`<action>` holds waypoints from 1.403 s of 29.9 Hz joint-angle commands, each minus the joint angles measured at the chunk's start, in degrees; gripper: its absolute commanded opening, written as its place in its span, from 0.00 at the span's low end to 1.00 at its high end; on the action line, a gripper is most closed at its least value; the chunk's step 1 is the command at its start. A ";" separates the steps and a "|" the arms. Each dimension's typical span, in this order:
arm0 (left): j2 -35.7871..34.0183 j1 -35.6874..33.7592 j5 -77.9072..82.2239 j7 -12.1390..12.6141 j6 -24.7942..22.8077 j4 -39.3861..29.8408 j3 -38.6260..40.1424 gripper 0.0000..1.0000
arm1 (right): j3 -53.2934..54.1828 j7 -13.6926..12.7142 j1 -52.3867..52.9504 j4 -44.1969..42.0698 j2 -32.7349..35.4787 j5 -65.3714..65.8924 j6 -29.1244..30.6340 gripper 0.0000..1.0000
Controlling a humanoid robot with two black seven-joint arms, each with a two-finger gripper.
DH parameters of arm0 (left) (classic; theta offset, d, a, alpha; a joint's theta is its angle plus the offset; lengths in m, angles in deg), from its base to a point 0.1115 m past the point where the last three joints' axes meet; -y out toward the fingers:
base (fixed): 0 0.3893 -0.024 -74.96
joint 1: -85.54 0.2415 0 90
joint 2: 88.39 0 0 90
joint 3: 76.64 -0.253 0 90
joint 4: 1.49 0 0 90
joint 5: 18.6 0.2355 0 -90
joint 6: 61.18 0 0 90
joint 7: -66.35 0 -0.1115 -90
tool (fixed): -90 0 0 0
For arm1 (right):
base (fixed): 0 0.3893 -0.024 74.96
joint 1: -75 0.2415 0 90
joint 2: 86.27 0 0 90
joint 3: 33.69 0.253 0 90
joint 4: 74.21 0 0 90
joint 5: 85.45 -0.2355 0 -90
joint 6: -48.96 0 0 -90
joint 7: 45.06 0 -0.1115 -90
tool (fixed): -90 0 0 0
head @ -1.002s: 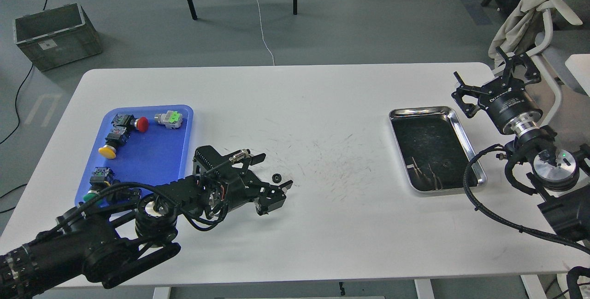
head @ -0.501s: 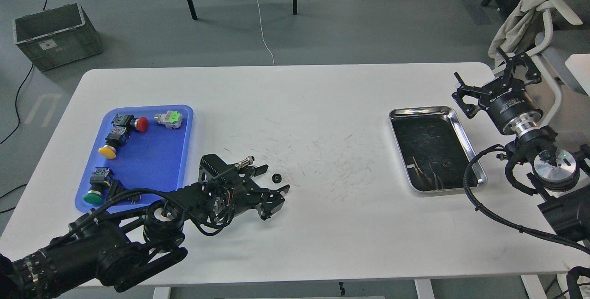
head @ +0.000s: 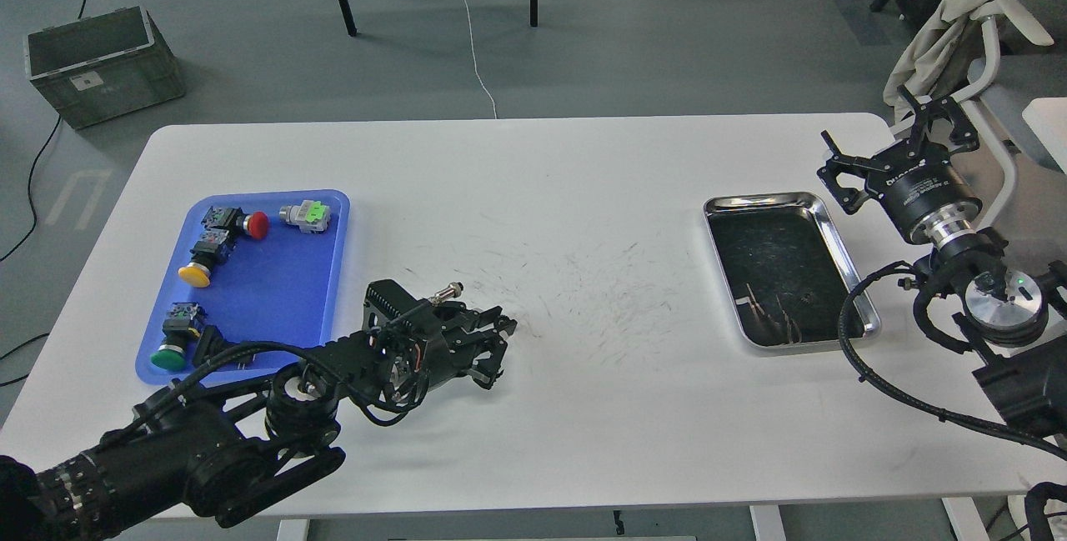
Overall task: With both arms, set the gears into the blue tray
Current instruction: 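Grasp the black gear with the left gripper, then carry the gear to the blue tray and fit it onto a part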
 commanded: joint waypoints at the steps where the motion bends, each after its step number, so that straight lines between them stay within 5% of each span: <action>1: -0.14 0.01 0.00 0.08 0.00 -0.08 0.05 0.03 | 0.00 0.00 -0.01 0.02 0.00 0.00 0.00 0.94; 9: -3.30 -1.04 0.00 0.16 0.44 -2.18 1.37 0.03 | 0.00 0.00 0.08 0.20 0.00 0.00 0.00 0.94; 18: -19.37 -10.36 -13.35 2.09 0.00 -12.29 3.91 0.04 | -0.17 -0.26 0.08 0.64 0.00 0.00 0.00 0.94; 25: -31.87 -7.65 -32.33 1.84 0.53 -11.77 3.92 0.05 | -0.70 -0.26 0.07 0.64 -0.09 0.00 0.00 0.94; 32: -29.77 -0.26 -41.06 0.61 4.30 -1.15 3.92 0.05 | -0.79 -0.26 0.25 0.29 0.00 0.00 0.00 0.93; 42: -22.04 0.36 -40.80 -1.07 7.39 10.46 3.57 0.05 | -0.79 -0.26 0.16 -0.24 0.00 0.09 0.00 0.94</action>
